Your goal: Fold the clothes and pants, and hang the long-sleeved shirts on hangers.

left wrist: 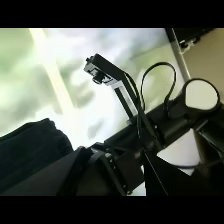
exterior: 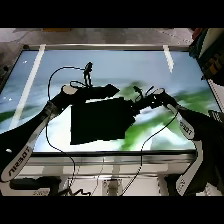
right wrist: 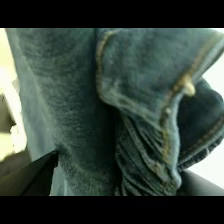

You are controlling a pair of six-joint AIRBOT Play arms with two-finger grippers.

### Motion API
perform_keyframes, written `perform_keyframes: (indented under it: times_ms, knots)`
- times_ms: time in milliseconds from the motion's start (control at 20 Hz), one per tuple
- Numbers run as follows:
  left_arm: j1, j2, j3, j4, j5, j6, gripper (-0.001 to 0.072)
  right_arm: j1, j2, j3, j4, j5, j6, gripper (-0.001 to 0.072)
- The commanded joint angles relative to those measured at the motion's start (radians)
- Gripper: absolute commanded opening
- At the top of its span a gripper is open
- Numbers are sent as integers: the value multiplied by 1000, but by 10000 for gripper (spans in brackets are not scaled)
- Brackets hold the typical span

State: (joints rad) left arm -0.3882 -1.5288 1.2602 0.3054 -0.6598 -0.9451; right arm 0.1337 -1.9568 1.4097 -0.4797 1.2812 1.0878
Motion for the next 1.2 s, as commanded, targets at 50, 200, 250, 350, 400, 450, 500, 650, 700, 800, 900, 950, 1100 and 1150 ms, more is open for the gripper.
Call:
perform_keyframes:
  times_ms: [50, 200, 250, 350, 400, 450, 500, 650, 700, 800, 900, 950, 1100, 1150]
  knots:
    - [78, 23, 0, 13, 0, 37, 414, 99, 0, 1, 61, -197, -5, 225]
    - [158, 66, 0, 18, -24, 38, 404, 135, 1, 1, 102, -197, -7, 39]
    - [186, 87, 0, 41, -39, 38, 372, 134, 7, 1, 117, -198, -9, 39]
    - [240, 142, 0, 156, -79, 38, 135, 112, 35, 2, 143, -197, -9, 39]
    - [266, 178, 0, 238, -106, 38, 59, 88, 62, 2, 146, -193, -8, 39]
    - [289, 217, 0, 323, -135, 37, 27, 56, 96, 5, 144, -180, -8, 39]
    - [309, 263, 0, 419, -160, 37, 27, 18, 133, 9, 143, -159, -6, 39]
    - [341, 401, 0, 633, -191, 37, 27, -135, 290, 11, 143, -86, 29, 38]
    - [343, 447, 0, 678, -191, 37, 27, -193, 348, 11, 143, -69, 64, 39]
    - [345, 523, 0, 698, -191, 37, 28, -330, 478, 11, 142, -46, 145, 39]
    - [346, 586, 0, 698, -191, 37, 27, -478, 603, 13, 142, -41, 220, 39]
    - [346, 610, 0, 698, -190, 37, 28, -553, 660, 15, 138, -39, 248, 39]
    - [346, 661, 0, 698, -190, 37, 27, -806, 813, 16, 91, -34, 359, 39]
    - [346, 668, 0, 698, -191, 37, 28, -896, 856, 16, 56, -18, 406, 38]
